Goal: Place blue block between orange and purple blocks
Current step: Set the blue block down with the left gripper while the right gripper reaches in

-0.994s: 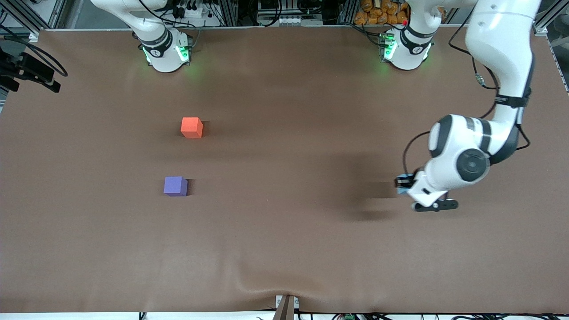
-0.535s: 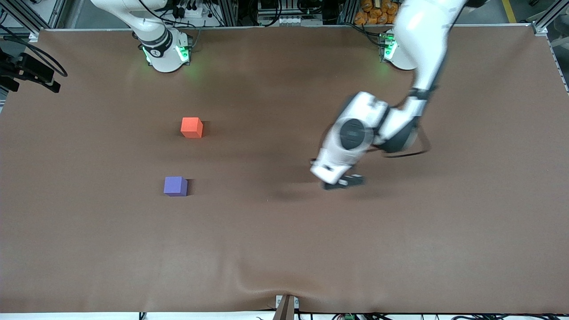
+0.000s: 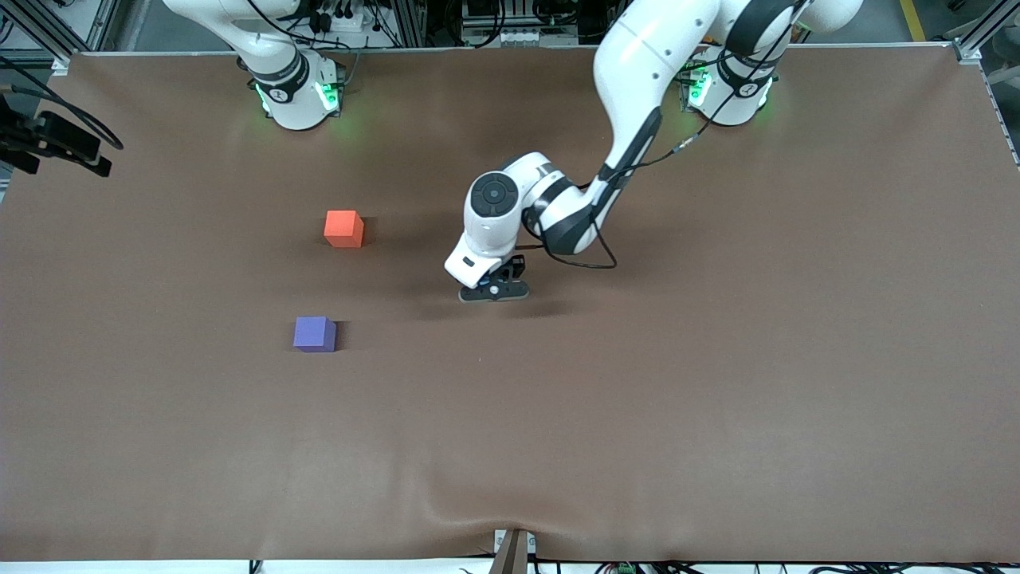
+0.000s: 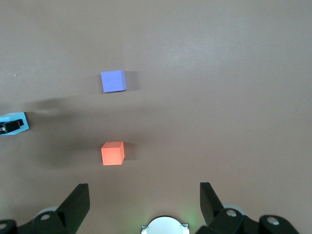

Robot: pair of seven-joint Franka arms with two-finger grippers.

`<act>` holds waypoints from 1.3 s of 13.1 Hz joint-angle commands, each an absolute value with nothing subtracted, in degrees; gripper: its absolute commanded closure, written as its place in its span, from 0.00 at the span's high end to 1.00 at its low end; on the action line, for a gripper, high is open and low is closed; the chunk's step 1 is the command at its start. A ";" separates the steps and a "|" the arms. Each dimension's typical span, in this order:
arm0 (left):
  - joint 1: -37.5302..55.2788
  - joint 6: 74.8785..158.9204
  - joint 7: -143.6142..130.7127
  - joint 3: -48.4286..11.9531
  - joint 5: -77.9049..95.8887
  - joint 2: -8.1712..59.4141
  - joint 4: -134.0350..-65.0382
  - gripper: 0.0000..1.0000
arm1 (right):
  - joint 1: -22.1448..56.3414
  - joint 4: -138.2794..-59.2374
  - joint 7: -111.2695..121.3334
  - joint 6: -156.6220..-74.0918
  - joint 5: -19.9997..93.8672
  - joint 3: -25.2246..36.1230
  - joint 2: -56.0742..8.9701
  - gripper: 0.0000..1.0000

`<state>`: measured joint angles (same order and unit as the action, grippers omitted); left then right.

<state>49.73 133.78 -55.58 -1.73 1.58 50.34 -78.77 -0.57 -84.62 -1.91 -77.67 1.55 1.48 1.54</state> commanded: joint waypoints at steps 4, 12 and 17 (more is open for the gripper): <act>52.21 130.98 -56.08 0.70 1.85 48.18 -77.17 1.00 | -0.70 -84.28 -1.76 -76.12 2.73 0.70 -3.94 1.00; 39.49 108.92 -45.29 6.15 1.93 27.44 -77.96 1.00 | 7.27 -84.28 -2.72 -80.06 7.63 0.70 -12.39 1.00; 24.29 97.75 -27.55 6.07 1.85 19.17 -80.85 1.00 | 20.37 -85.87 -20.52 -91.29 10.70 0.62 -18.70 1.00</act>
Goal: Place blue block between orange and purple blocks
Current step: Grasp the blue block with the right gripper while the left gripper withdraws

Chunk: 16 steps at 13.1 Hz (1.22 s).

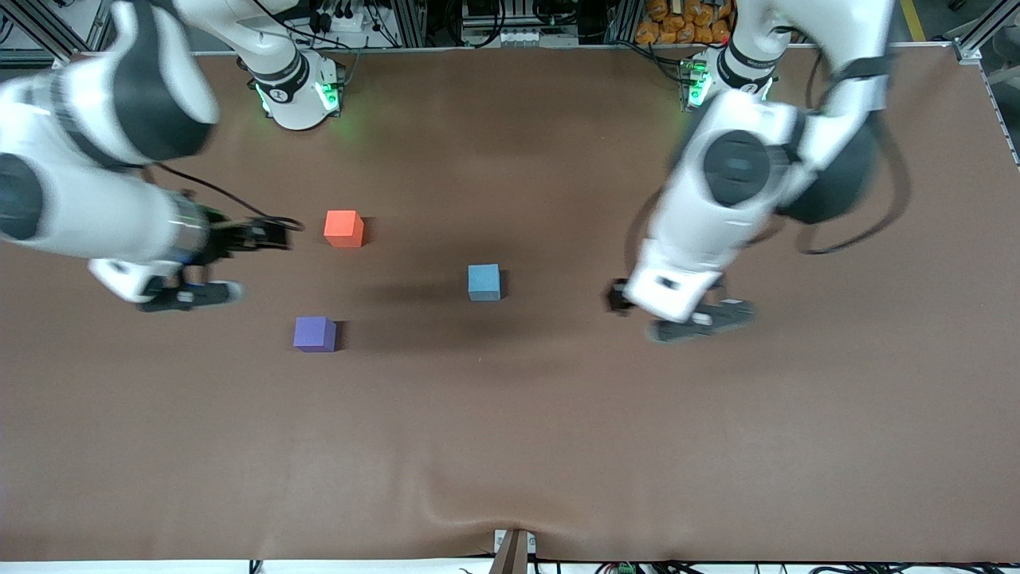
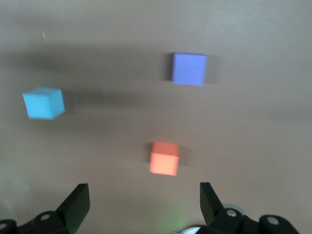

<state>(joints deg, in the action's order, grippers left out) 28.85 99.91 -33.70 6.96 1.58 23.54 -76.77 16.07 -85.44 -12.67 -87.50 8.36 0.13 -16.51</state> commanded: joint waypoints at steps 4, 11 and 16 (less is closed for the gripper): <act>16.37 97.21 -16.12 6.15 1.85 14.87 -85.50 1.00 | 29.68 -85.96 -31.10 -104.99 15.82 0.70 -25.65 1.00; 10.46 97.38 -0.71 6.06 -5.69 2.12 -100.44 1.00 | 37.87 -93.68 -34.54 -125.57 15.12 0.79 -32.77 1.00; 4.66 97.29 11.32 5.80 -8.53 0.00 -100.81 1.00 | 40.69 -93.87 -34.89 -129.46 13.62 0.79 -37.00 1.00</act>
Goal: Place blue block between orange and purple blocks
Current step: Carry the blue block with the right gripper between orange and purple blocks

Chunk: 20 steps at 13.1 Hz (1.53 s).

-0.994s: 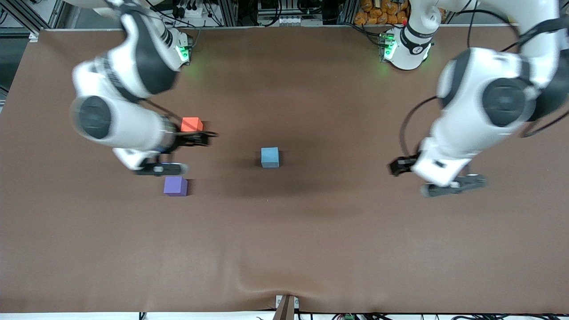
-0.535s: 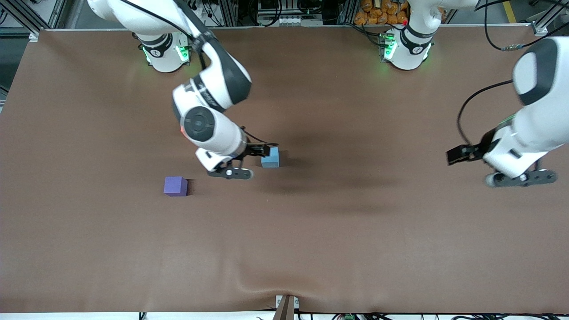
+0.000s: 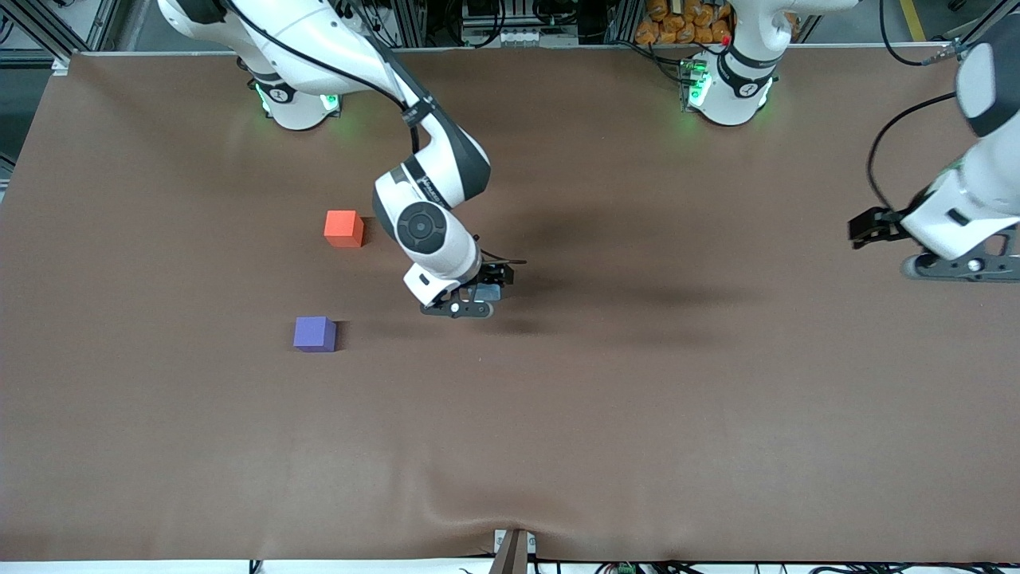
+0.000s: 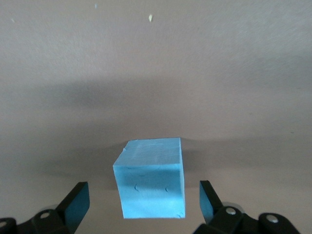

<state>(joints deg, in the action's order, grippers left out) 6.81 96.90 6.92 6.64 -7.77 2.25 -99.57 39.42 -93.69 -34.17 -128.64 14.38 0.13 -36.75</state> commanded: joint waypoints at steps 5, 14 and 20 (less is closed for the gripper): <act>4.66 96.16 8.80 2.74 -5.80 -1.32 -99.67 1.00 | 41.31 -95.45 -34.98 -129.55 10.39 0.88 -38.06 1.00; 2.73 89.31 3.34 -5.36 -0.96 -2.81 -95.62 1.00 | 40.96 -94.31 -34.80 -126.16 8.79 0.97 -35.09 0.00; 2.55 84.99 1.40 -5.71 -1.05 -2.99 -95.27 1.00 | 26.13 -101.48 -20.54 -109.33 8.96 1.05 -18.57 0.00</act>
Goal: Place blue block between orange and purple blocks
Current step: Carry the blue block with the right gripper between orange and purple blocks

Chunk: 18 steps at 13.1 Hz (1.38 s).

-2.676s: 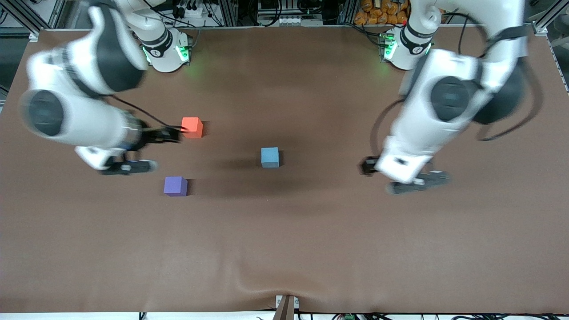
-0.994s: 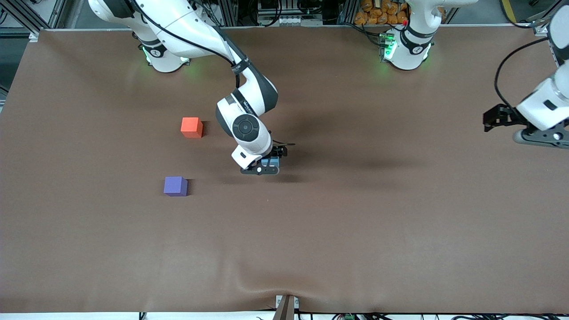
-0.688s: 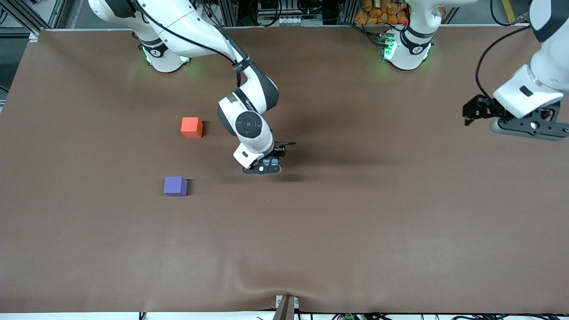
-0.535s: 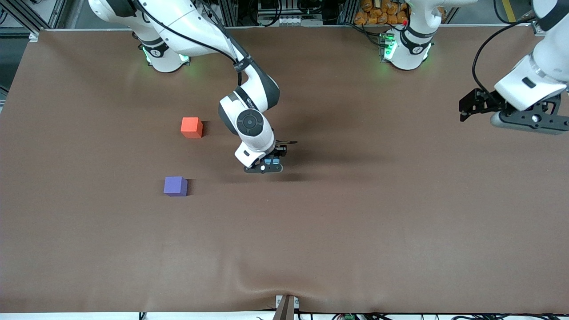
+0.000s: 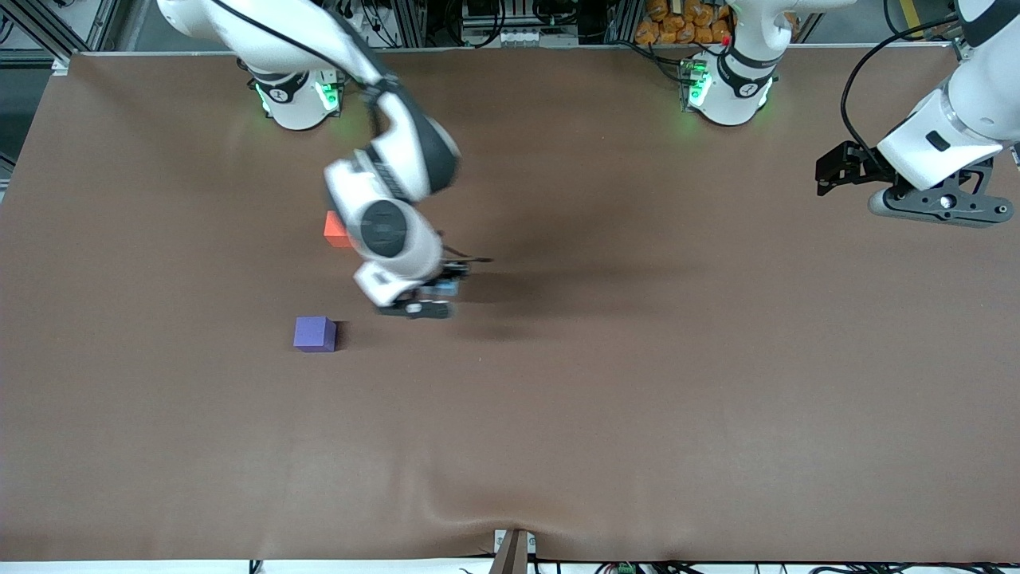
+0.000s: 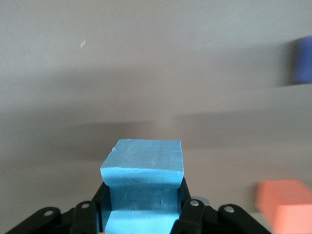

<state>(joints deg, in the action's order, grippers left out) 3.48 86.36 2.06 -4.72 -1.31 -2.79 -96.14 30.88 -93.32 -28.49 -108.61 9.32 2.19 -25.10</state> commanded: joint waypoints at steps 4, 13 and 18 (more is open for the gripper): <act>2.55 84.99 1.23 -5.71 -0.88 -2.90 -94.39 1.00 | 16.99 -112.39 -5.13 -112.66 8.96 1.14 -13.63 0.00; 0.97 83.41 1.15 -5.10 -0.62 -3.34 -93.61 1.00 | 13.53 -126.83 2.29 -134.02 9.75 1.41 -16.16 0.00; -1.13 83.32 1.31 -5.10 -0.71 -3.16 -93.34 1.00 | 12.92 -128.06 1.58 -136.05 13.53 1.41 -17.49 0.00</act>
<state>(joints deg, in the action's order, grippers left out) 0.81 84.45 1.47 -4.73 -1.31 -2.88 -93.98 14.51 -126.11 -0.59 -132.51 12.27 2.16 -17.84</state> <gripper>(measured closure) 0.000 0.476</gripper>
